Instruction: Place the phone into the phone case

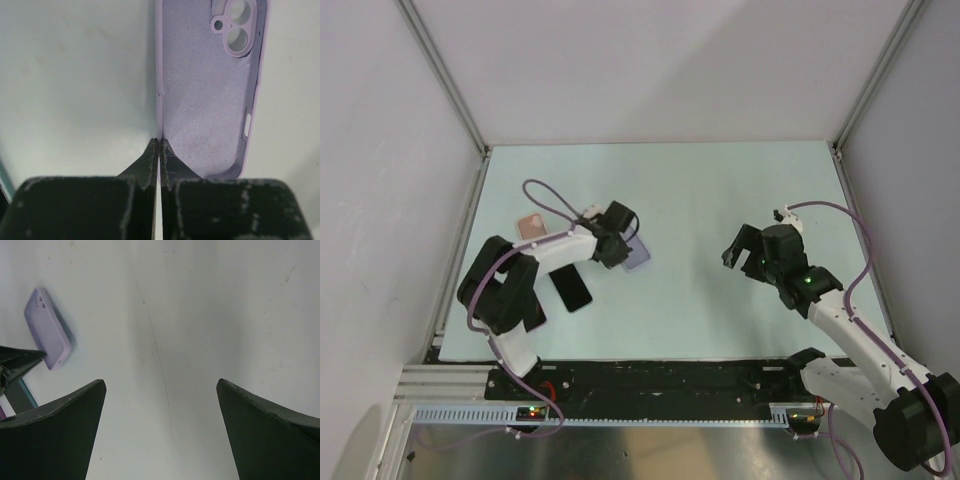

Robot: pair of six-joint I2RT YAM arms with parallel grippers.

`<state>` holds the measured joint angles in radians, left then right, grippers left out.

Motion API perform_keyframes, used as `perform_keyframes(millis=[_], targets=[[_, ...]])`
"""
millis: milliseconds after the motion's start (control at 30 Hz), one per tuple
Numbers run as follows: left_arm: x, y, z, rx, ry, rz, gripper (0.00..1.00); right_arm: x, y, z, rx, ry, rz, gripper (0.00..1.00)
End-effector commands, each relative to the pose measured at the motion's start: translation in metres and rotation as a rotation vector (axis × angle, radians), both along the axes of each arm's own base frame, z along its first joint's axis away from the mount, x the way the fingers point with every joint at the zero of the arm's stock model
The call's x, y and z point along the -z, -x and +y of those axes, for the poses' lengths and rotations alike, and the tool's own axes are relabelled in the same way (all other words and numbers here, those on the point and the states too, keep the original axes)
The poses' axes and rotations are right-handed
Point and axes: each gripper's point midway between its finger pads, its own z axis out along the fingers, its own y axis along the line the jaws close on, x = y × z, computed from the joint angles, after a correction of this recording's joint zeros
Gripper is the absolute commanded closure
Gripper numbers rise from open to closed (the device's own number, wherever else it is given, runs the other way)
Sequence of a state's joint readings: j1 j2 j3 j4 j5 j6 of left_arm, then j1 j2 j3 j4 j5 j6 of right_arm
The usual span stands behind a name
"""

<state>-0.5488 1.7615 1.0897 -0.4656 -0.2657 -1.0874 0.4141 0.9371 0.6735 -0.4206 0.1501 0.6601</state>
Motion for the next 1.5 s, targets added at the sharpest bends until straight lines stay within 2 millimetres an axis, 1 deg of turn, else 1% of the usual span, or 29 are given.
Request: perform_keyframes(millis=[0,100,167,300,367,500,600,667,767,800,833,867,900,933,967,1000,1033,1067,1100,1133,1167,1200,1233,1267,1333,1367,1400,1433,1467], targets=[[-0.014,0.027,-0.032,-0.1,0.088,-0.031,1.0,-0.002,-0.002,0.005,-0.045,0.003,-0.018,0.01],[-0.011,0.047,-0.049,-0.08,0.108,-0.018,1.0,0.002,-0.001,0.009,-0.069,0.005,-0.005,0.01],[-0.013,0.057,-0.057,-0.061,0.11,-0.02,1.0,0.006,0.0,0.012,-0.081,0.006,0.002,0.01],[-0.012,0.073,-0.067,-0.034,0.116,-0.012,1.0,0.012,0.001,0.018,-0.101,0.0,0.014,0.01],[-0.01,0.078,-0.07,-0.022,0.117,-0.004,0.99,0.014,0.0,0.022,-0.113,-0.004,0.017,0.01],[-0.015,0.078,-0.072,0.009,0.115,-0.014,0.72,0.016,-0.001,0.032,-0.143,-0.006,0.015,0.01],[-0.026,0.076,-0.068,0.036,0.106,-0.053,0.47,0.017,-0.001,0.037,-0.163,-0.008,0.014,0.01],[-0.036,0.074,-0.064,0.053,0.102,-0.084,0.34,0.017,-0.001,0.041,-0.177,-0.005,0.008,0.01],[-0.057,0.065,-0.043,0.048,0.1,-0.147,0.23,0.013,-0.003,0.055,-0.228,-0.002,-0.029,0.01],[-0.067,0.059,-0.031,0.031,0.105,-0.171,0.19,0.013,-0.002,0.064,-0.257,0.003,-0.033,0.01],[-0.072,0.057,-0.018,0.03,0.096,-0.187,0.16,0.009,-0.004,0.073,-0.278,0.006,-0.049,0.01],[-0.083,0.053,-0.003,0.01,0.097,-0.214,0.14,0.011,-0.002,0.085,-0.313,0.017,-0.045,0.01],[-0.088,0.052,0.011,-0.002,0.086,-0.228,0.13,0.008,-0.004,0.096,-0.34,0.029,-0.052,0.01],[-0.097,0.05,0.029,-0.029,0.087,-0.253,0.11,0.01,-0.002,0.111,-0.38,0.047,-0.044,0.01],[-0.101,0.051,0.044,-0.047,0.079,-0.263,0.1,0.008,0.0,0.129,-0.427,0.063,-0.05,0.02],[-0.11,0.05,0.059,-0.072,0.087,-0.289,0.09,0.014,0.0,0.143,-0.463,0.086,-0.038,0.02],[-0.115,0.052,0.071,-0.09,0.086,-0.302,0.08,0.01,0.0,0.162,-0.507,0.101,-0.052,0.02],[-0.122,0.053,0.085,-0.113,0.093,-0.319,0.07,0.016,0.0,0.176,-0.543,0.126,-0.044,0.02],[-0.126,0.055,0.095,-0.123,0.089,-0.327,0.07,0.012,0.001,0.195,-0.586,0.138,-0.059,0.02],[-0.132,0.057,0.106,-0.14,0.09,-0.34,0.06,0.018,0.002,0.21,-0.624,0.163,-0.057,0.01],[-0.136,0.06,0.113,-0.141,0.083,-0.346,0.05,0.014,0.004,0.229,-0.664,0.17,-0.075,0.01],[-0.141,0.062,0.122,-0.15,0.08,-0.356,0.04,0.02,0.006,0.244,-0.7,0.188,-0.075,0.01],[-0.144,0.064,0.128,-0.149,0.073,-0.359,0.03,0.016,0.01,0.262,-0.734,0.19,-0.094,0.01],[-0.147,0.066,0.134,-0.155,0.072,-0.361,0.02,0.019,0.011,0.276,-0.764,0.201,-0.099,0.01],[-0.152,0.069,0.144,-0.156,0.062,-0.364,0.01,0.017,0.014,0.305,-0.816,0.206,-0.117,0.01],[-0.155,0.071,0.148,-0.159,0.058,-0.367,0.01,0.022,0.018,0.319,-0.845,0.213,-0.112,0.01],[-0.157,0.072,0.153,-0.165,0.054,-0.37,0.01,0.022,0.02,0.331,-0.868,0.222,-0.114,0.01],[-0.158,0.073,0.157,-0.168,0.051,-0.374,0.01,0.029,0.023,0.342,-0.89,0.24,-0.109,0.01],[-0.159,0.074,0.16,-0.172,0.046,-0.376,0.01,0.027,0.024,0.353,-0.907,0.251,-0.117,0.01]])
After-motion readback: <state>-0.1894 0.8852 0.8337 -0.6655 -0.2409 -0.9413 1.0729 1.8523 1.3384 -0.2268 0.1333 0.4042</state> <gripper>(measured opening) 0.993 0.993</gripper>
